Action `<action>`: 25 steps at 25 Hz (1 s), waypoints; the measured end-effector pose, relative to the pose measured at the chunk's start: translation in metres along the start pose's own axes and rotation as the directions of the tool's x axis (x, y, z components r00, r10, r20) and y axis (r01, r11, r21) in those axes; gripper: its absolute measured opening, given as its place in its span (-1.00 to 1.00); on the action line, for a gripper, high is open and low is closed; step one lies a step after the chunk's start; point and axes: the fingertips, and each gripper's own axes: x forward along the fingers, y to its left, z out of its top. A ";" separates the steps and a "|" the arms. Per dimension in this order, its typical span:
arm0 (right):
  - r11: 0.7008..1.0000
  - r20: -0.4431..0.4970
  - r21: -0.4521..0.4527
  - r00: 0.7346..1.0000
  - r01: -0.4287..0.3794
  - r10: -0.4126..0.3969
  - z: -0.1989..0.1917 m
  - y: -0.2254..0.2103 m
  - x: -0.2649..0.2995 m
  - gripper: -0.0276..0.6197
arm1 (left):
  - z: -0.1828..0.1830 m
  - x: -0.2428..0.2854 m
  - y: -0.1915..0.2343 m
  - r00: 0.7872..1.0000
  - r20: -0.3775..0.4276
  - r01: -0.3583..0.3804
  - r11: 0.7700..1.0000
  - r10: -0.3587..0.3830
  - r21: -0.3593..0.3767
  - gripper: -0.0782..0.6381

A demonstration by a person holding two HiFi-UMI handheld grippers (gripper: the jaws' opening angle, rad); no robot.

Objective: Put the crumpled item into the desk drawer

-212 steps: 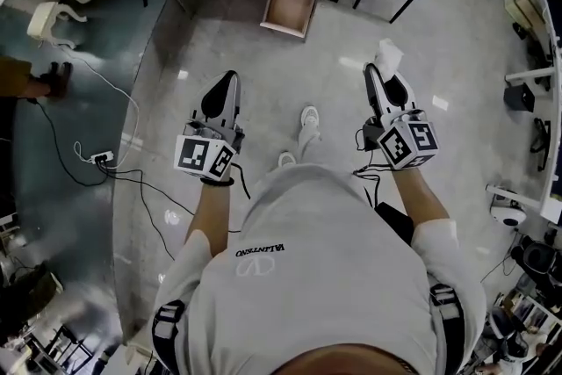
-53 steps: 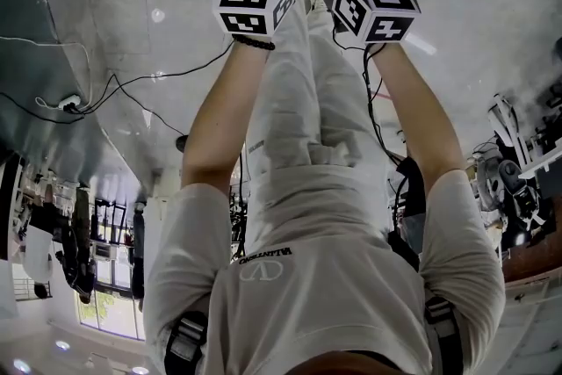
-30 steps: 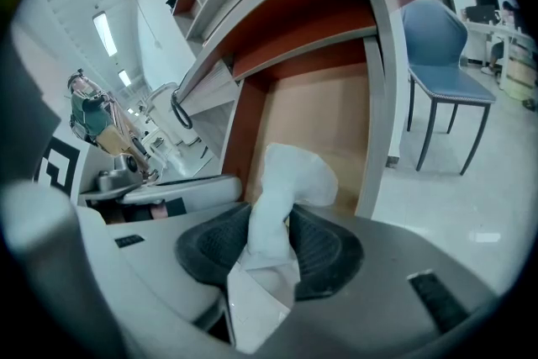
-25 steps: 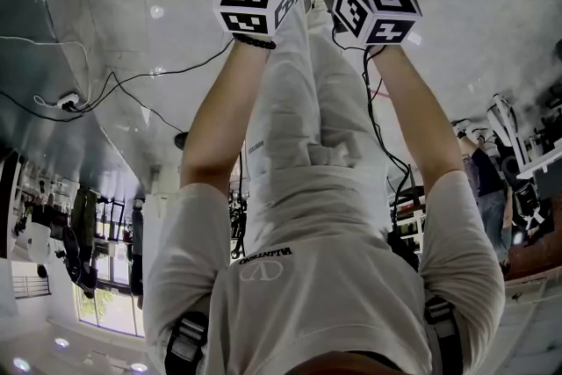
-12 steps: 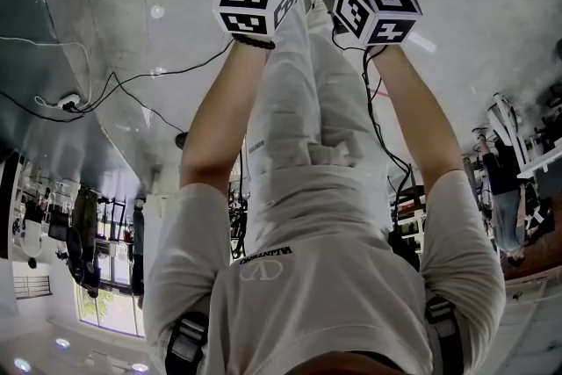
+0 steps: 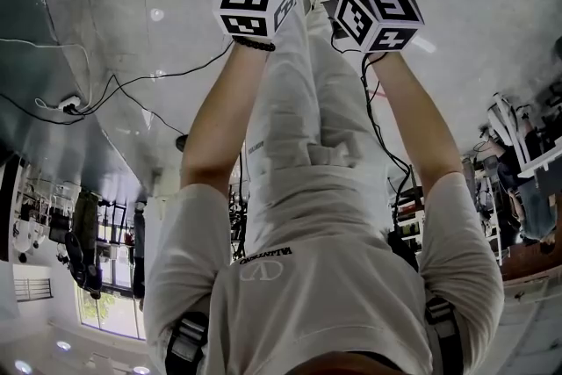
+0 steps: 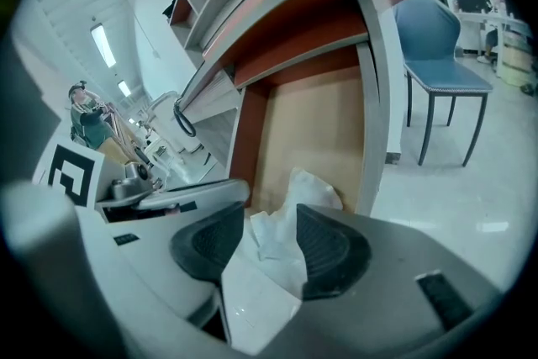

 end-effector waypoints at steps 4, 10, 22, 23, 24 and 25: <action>1.000 0.074 -0.004 0.997 0.021 -0.021 0.011 0.005 -0.012 -0.46 | 0.003 -0.003 -0.002 1.000 0.009 0.006 1.000 -0.006 0.003 -0.79; 1.000 0.116 -0.008 0.993 0.018 -0.017 0.029 0.012 -0.038 -0.70 | 0.023 -0.014 -0.012 1.000 0.019 0.003 1.000 -0.003 0.006 -0.79; 0.997 0.228 -0.038 0.971 -0.068 0.075 0.103 0.072 -0.142 -0.92 | 0.089 -0.091 -0.058 0.996 0.085 0.011 0.999 -0.015 0.050 -0.79; 0.996 0.235 -0.042 0.968 -0.076 0.084 0.110 0.076 -0.154 -0.92 | 0.098 -0.101 -0.063 0.995 0.096 0.005 0.998 -0.011 0.055 -0.79; 0.996 0.241 -0.042 0.966 -0.084 0.092 0.118 0.080 -0.167 -0.92 | 0.108 -0.110 -0.068 0.994 0.109 -0.001 0.998 -0.006 0.062 -0.79; 0.995 0.248 -0.042 0.964 -0.091 0.099 0.125 0.083 -0.179 -0.92 | 0.119 -0.118 -0.073 0.992 0.124 -0.006 0.998 -0.002 0.067 -0.79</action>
